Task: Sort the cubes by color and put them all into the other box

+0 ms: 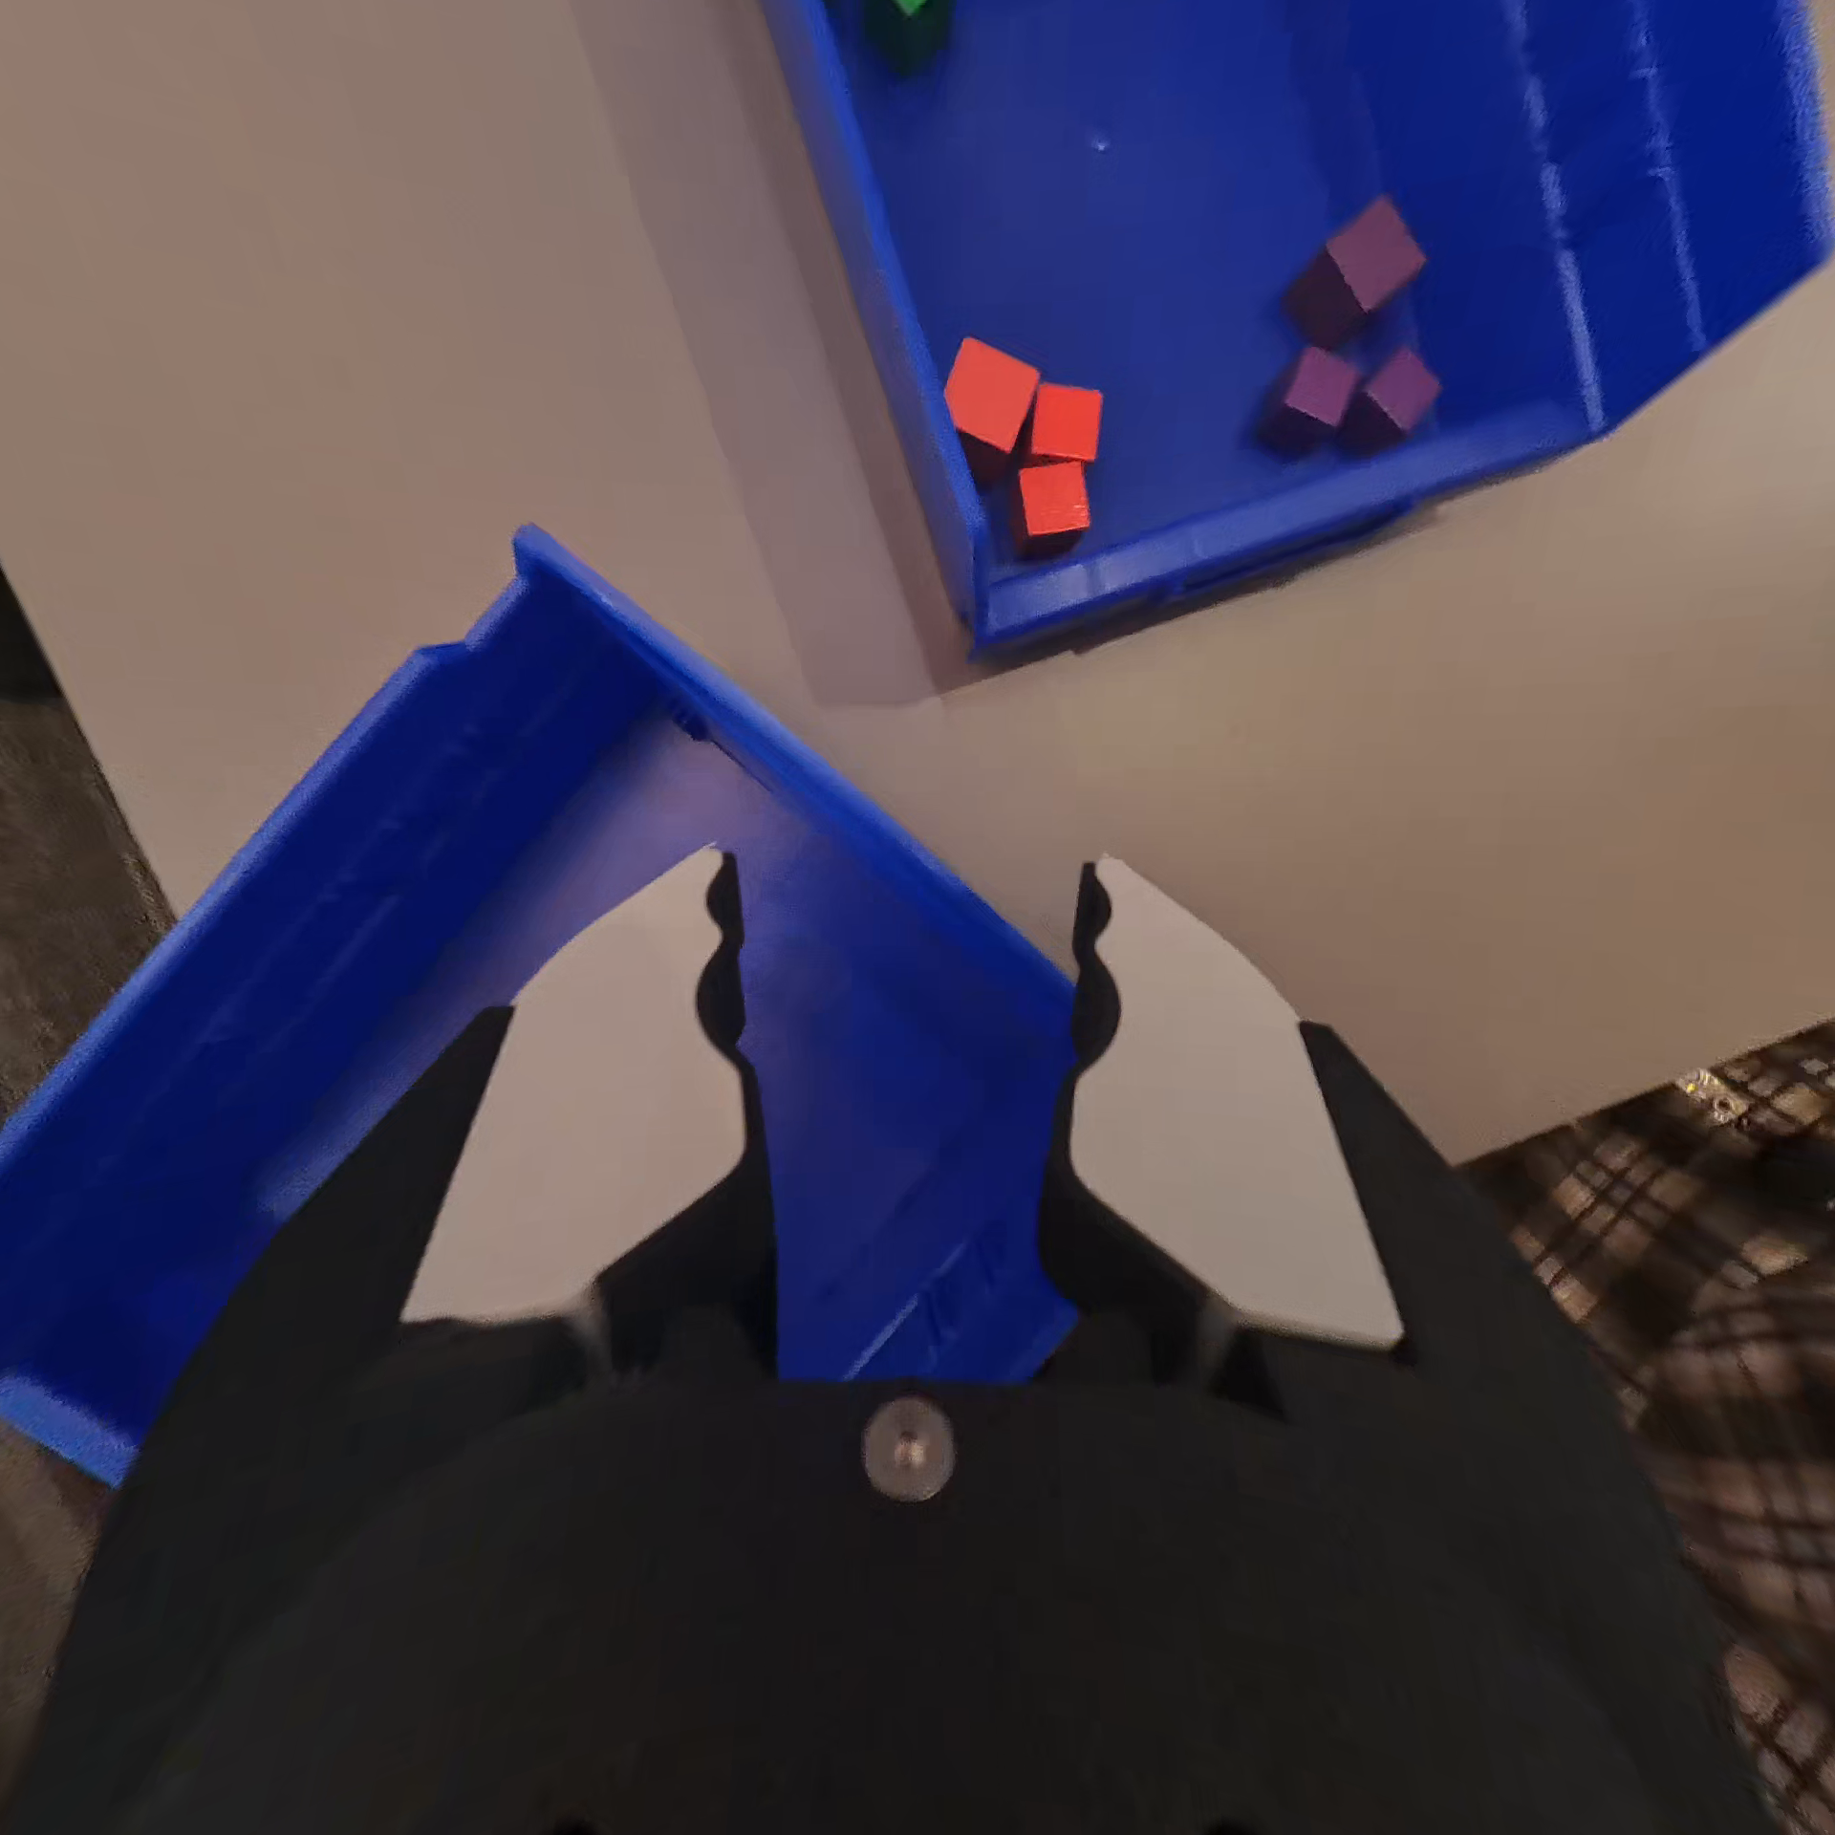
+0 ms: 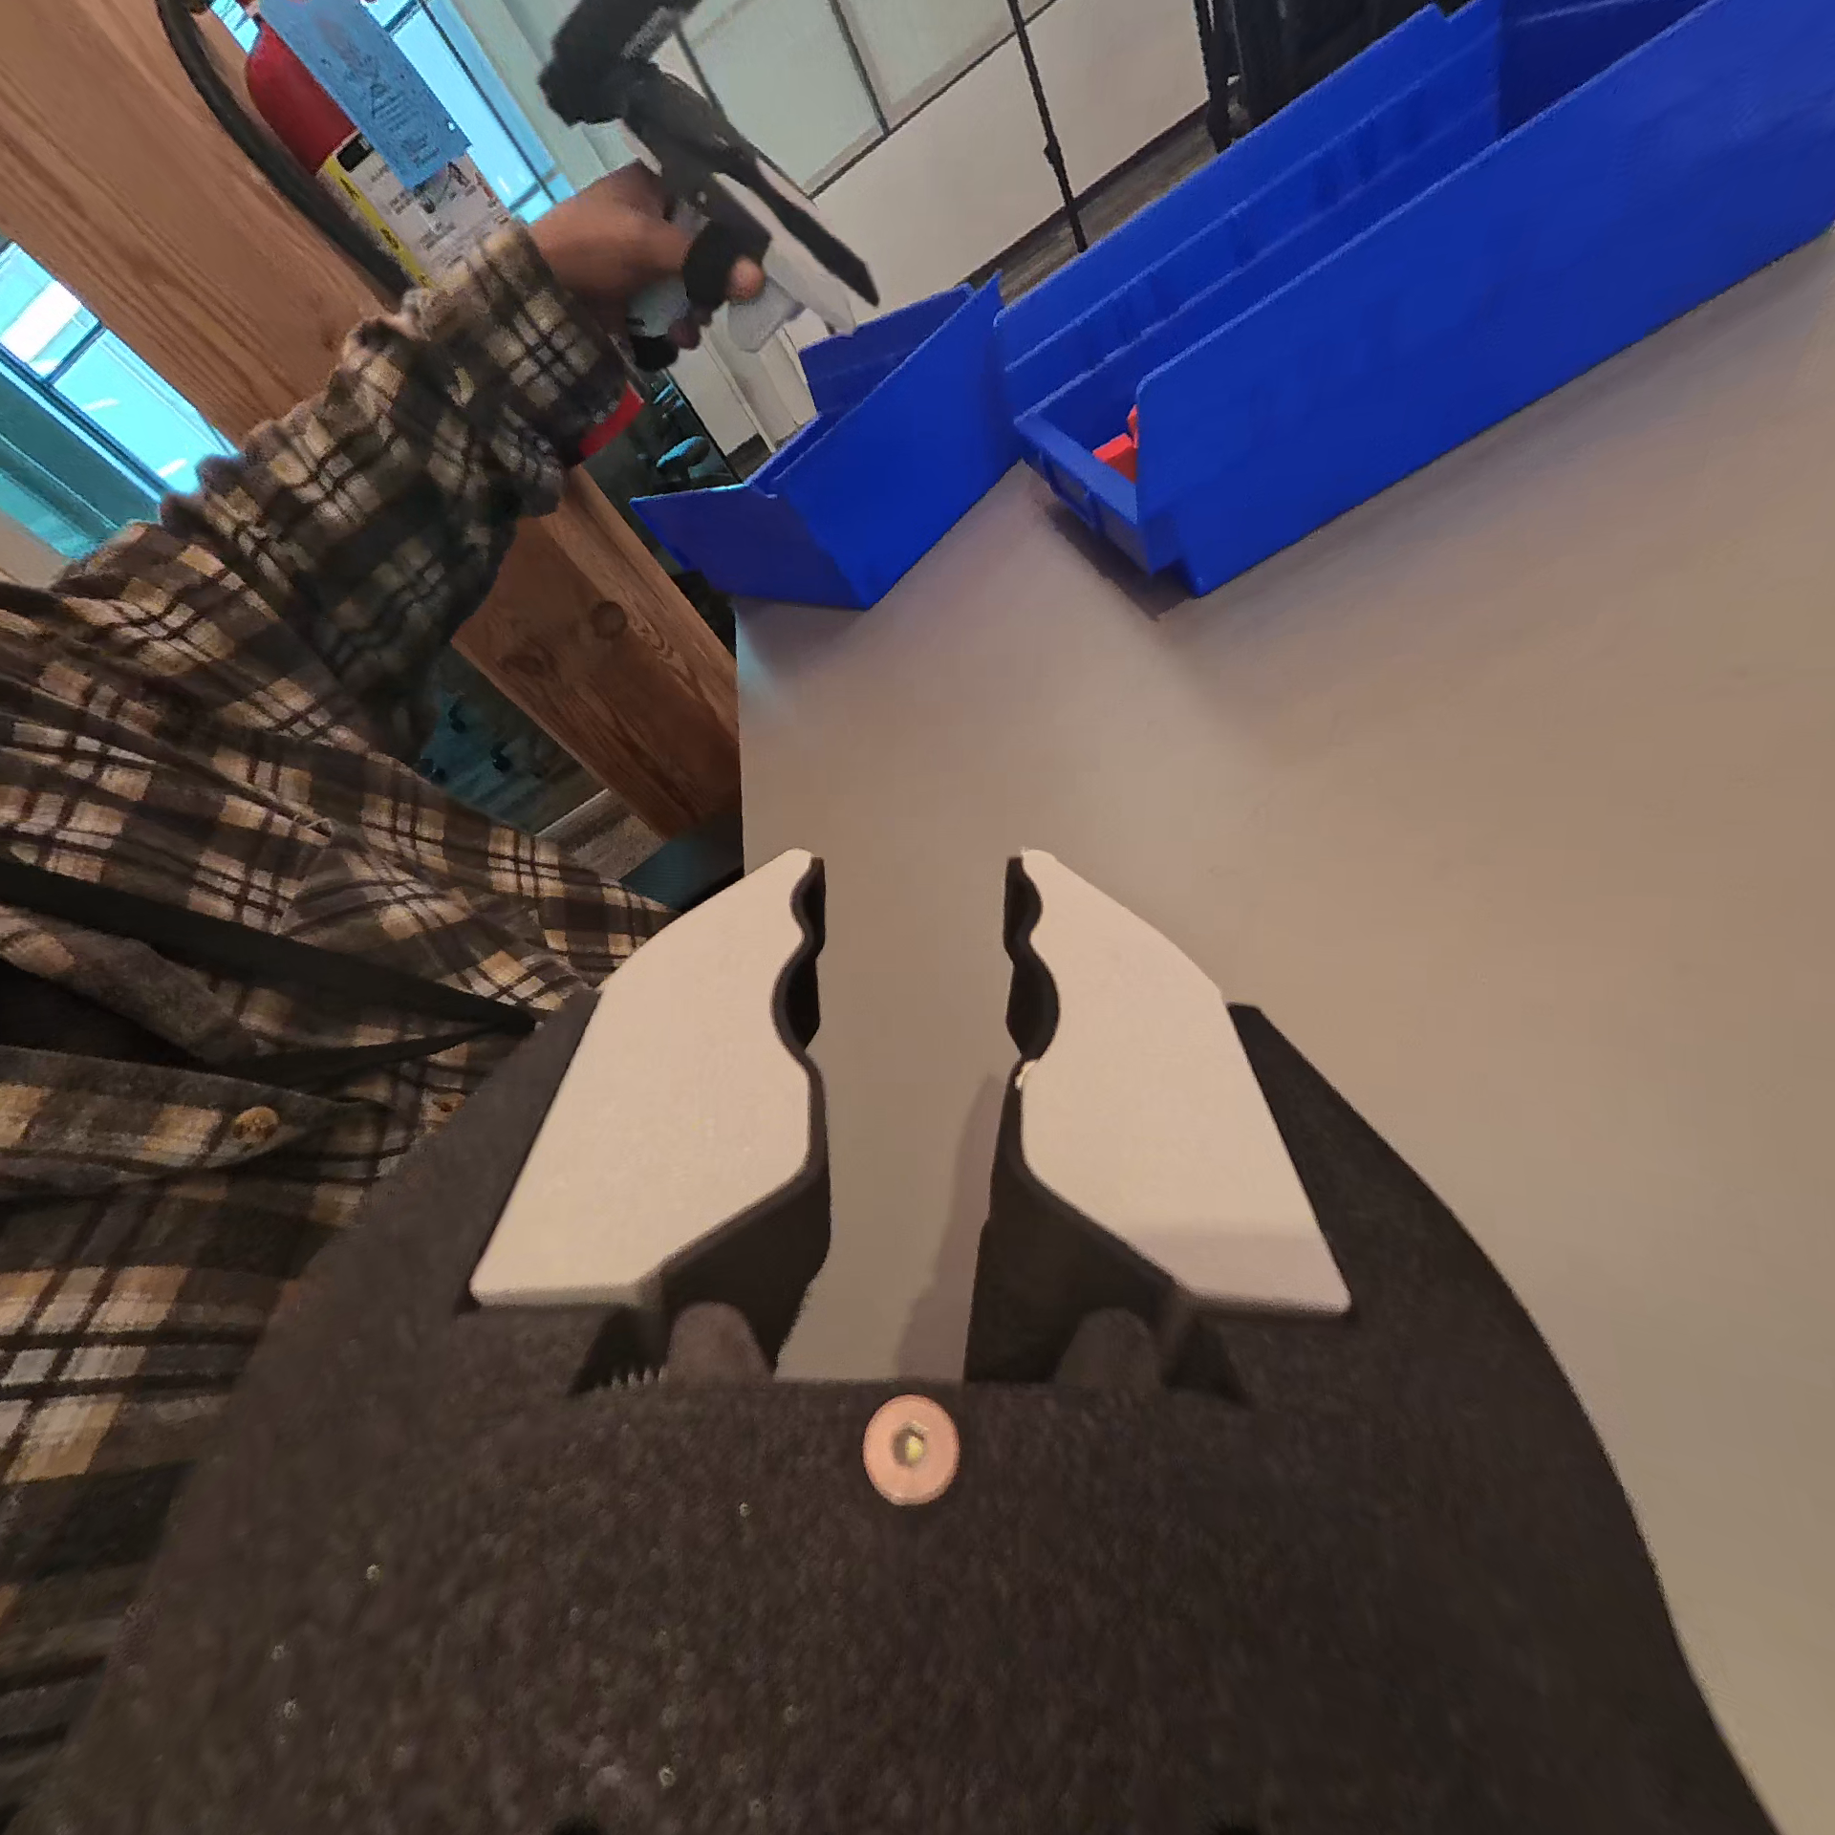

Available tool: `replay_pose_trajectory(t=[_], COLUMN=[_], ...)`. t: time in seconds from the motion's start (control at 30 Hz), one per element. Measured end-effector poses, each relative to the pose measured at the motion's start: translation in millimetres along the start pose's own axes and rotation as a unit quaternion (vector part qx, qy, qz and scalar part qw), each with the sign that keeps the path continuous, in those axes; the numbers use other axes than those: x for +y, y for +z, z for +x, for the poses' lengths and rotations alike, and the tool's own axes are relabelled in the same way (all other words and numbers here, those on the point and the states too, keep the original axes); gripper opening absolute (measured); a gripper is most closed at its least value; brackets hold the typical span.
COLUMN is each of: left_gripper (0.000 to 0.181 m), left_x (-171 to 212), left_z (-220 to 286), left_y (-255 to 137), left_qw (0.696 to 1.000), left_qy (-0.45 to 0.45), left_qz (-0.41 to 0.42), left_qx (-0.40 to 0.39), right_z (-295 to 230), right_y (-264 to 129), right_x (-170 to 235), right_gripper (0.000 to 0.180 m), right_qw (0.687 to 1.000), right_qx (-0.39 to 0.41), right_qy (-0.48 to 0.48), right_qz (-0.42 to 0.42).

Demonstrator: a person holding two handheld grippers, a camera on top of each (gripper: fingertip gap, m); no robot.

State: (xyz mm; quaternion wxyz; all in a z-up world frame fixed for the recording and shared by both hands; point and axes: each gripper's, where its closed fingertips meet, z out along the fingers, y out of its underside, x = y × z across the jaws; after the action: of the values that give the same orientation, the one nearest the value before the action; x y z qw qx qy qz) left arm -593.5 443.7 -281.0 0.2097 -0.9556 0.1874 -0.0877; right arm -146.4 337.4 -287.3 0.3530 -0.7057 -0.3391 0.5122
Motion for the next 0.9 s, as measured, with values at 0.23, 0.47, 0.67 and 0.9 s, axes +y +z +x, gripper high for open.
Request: replay_pose_trajectory(t=[0.23,0.47,0.67,0.9], left_gripper=[0.033,0.025,0.025,0.023], left_x=[23,47,76,82], left_z=[0,21,49,73], left_y=[49,41,30,30], left_qw=[0.992,0.983,0.969,0.966], left_qy=[-0.033,0.002,0.092,0.123], left_qz=[-0.117,-0.18,-0.224,-0.213], left_qx=[0.018,0.035,0.053,0.074], right_z=[2,2,4,1], right_y=[-10,-15,-14,-11], right_x=[3,3,5,4], right_gripper=[0.035,0.032,0.032,0.032], right_qw=[1.0,1.0,1.0,1.0], right_qx=[0.02,0.018,0.016,0.017], right_qy=[0.014,0.008,0.012,0.007], right_qz=[0.0,0.011,0.014,0.005])
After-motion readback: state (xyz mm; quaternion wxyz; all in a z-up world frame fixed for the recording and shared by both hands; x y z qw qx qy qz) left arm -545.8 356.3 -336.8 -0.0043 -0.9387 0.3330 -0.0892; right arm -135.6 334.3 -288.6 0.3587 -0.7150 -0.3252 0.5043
